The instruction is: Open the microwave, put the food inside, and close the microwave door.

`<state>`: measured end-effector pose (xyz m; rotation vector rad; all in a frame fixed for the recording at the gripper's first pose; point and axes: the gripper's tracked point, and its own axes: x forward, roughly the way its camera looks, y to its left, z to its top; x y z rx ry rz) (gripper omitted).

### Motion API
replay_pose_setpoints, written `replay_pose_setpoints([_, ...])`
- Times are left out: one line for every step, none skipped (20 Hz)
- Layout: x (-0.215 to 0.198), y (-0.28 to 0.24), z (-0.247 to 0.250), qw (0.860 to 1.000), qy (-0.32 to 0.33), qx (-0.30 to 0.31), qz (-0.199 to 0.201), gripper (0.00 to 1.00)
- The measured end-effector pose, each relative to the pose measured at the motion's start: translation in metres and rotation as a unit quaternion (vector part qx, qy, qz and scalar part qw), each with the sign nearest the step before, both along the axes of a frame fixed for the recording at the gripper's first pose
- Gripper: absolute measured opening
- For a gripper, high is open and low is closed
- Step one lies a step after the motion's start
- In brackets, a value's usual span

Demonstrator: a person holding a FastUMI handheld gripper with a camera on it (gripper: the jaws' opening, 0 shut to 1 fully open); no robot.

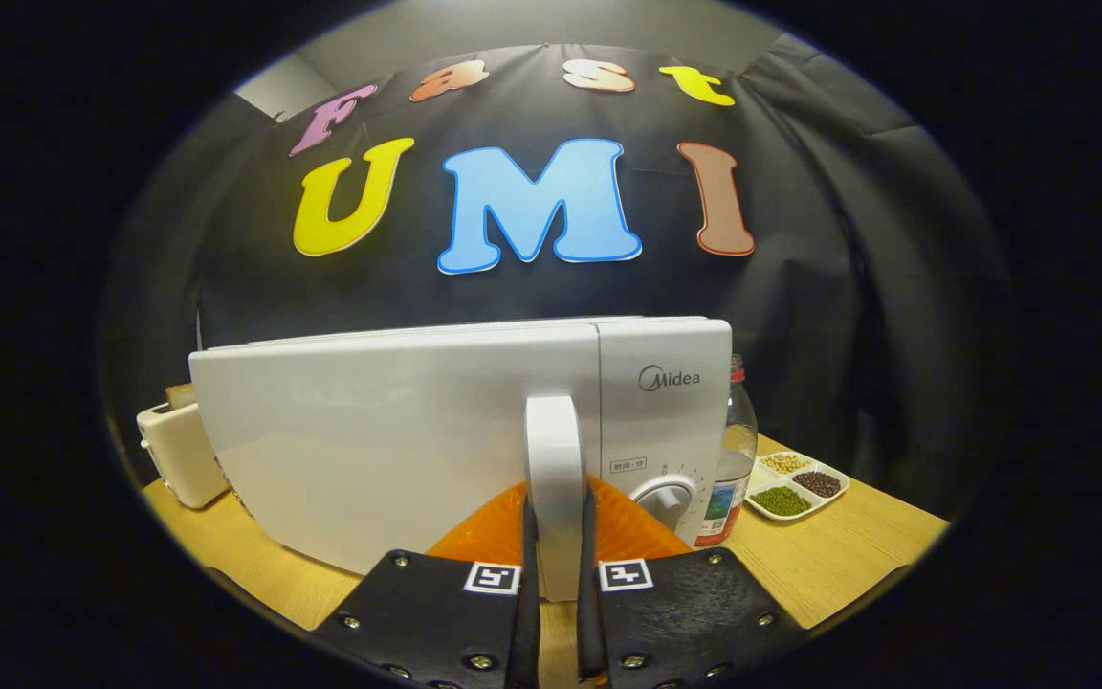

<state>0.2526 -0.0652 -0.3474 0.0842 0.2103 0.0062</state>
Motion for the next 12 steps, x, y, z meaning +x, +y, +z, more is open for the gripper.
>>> replay_pose_setpoints([-0.001, 0.001, 0.001, 1.000, 0.002, 0.011, 0.011, 0.16])
replay_pose_setpoints([-0.002, 0.001, 0.001, 1.000, 0.006, 0.023, 0.020, 0.16])
replay_pose_setpoints([-0.003, 0.001, 0.000, 0.999, 0.009, 0.029, 0.024, 0.16])
replay_pose_setpoints([-0.004, 0.001, 0.000, 0.999, 0.010, 0.027, 0.025, 0.16])
replay_pose_setpoints([-0.004, 0.001, 0.001, 1.000, 0.007, 0.019, 0.023, 0.15])
replay_pose_setpoints([-0.002, 0.001, -0.001, 1.000, 0.006, 0.015, 0.024, 0.12])
replay_pose_setpoints([-0.004, 0.000, 0.001, 0.999, 0.009, 0.017, 0.025, 0.09])
replay_pose_setpoints([-0.004, 0.000, 0.000, 0.999, 0.012, 0.029, 0.028, 0.09])
replay_pose_setpoints([-0.006, 0.001, 0.000, 0.999, 0.016, 0.036, 0.031, 0.09])
replay_pose_setpoints([-0.009, 0.003, 0.000, 0.999, 0.023, 0.037, 0.033, 0.09])
replay_pose_setpoints([-0.019, 0.003, 0.002, 0.999, 0.019, 0.022, 0.032, 0.09])
replay_pose_setpoints([-0.029, 0.004, 0.004, 0.999, 0.018, -0.003, 0.036, 0.09])
